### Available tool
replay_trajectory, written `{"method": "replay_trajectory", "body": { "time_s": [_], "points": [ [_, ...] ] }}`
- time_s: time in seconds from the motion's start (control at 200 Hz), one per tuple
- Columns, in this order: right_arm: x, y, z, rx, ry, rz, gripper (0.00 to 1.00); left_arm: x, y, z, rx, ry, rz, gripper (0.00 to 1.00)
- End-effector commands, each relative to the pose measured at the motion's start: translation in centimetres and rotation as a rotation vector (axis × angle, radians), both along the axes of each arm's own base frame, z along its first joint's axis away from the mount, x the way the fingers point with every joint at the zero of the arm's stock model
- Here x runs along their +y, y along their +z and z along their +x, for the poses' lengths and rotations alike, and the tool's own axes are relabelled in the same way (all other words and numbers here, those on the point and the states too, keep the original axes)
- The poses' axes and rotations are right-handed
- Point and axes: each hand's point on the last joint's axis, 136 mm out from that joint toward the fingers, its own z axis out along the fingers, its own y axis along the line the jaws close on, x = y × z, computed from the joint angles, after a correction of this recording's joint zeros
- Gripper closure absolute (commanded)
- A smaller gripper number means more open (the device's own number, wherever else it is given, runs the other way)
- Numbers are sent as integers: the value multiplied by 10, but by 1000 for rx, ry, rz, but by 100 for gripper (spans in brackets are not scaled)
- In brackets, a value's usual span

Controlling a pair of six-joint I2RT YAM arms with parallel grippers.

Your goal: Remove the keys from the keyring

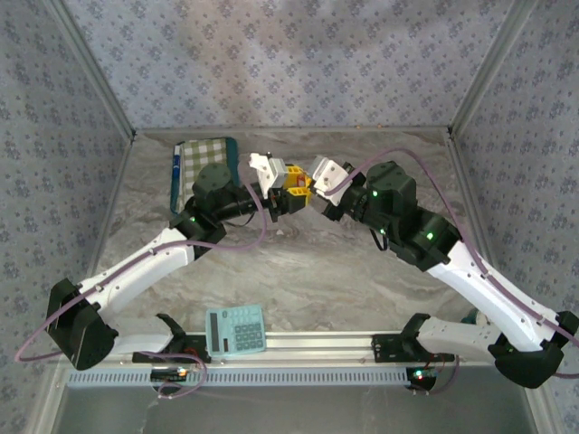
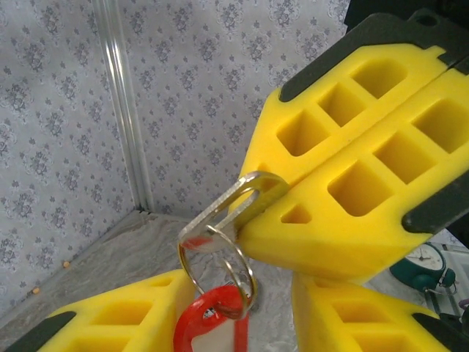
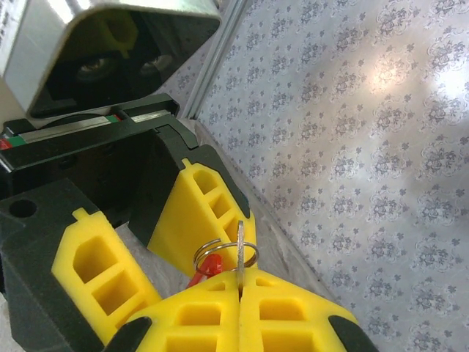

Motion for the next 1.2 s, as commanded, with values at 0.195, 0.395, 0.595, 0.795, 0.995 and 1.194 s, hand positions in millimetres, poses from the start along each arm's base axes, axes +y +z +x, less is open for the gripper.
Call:
{"method": "replay_trajectory", "body": {
  "time_s": [0.195,0.395,0.595,0.795,0.995,1.194],
  "points": [
    [9,-8,-17,56,86,11,100,9,30,10,-67,76,-93,58],
    [11,-11,-17,68,92,13,100,11,33,12,-75,96,-111,58],
    [12,-12,-17,76,97,17,100,13,35,14,-84,116,-122,57],
    [15,-15,-18,89,108,13,100,18,37,17,-90,142,-139,64],
    [15,-15,-18,90,107,18,100,19,38,16,-91,137,-145,75],
    [14,-14,-16,86,99,19,100,22,40,14,-94,132,-149,97]
  ]
}}
